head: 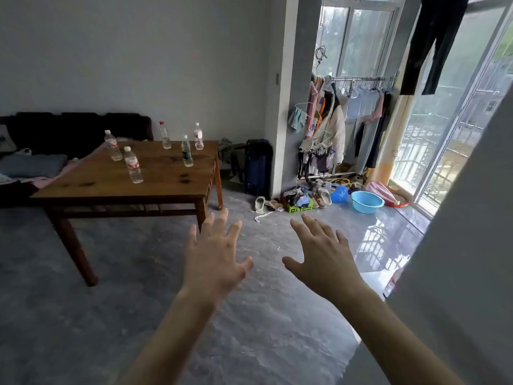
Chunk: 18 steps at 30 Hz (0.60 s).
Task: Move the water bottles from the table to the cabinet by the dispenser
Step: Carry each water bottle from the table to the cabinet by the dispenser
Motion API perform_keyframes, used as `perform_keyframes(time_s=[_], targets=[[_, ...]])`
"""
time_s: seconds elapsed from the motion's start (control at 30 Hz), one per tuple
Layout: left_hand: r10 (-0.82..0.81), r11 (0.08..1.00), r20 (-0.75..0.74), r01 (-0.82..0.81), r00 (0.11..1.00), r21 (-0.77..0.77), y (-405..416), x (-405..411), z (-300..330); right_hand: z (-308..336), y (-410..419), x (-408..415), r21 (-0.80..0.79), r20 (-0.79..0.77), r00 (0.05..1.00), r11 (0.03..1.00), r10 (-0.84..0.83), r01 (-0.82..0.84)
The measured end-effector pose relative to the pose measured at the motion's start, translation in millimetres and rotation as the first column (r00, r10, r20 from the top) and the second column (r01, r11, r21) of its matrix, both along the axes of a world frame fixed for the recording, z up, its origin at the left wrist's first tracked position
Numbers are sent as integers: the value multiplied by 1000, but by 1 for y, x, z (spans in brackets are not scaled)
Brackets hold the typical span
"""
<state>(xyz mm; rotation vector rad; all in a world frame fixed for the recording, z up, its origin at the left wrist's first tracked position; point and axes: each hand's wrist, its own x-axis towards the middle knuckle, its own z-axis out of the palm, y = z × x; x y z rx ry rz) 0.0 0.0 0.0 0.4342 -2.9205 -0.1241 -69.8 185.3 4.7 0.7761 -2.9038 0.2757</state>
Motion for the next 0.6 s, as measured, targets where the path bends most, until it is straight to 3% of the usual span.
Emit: perform_keyframes(time_s=[0.6], targets=[[21,1000,-10,-21,1000,-22,-92,-297,-12,-15,-101,-307,-61,38,999,998,30,-28]])
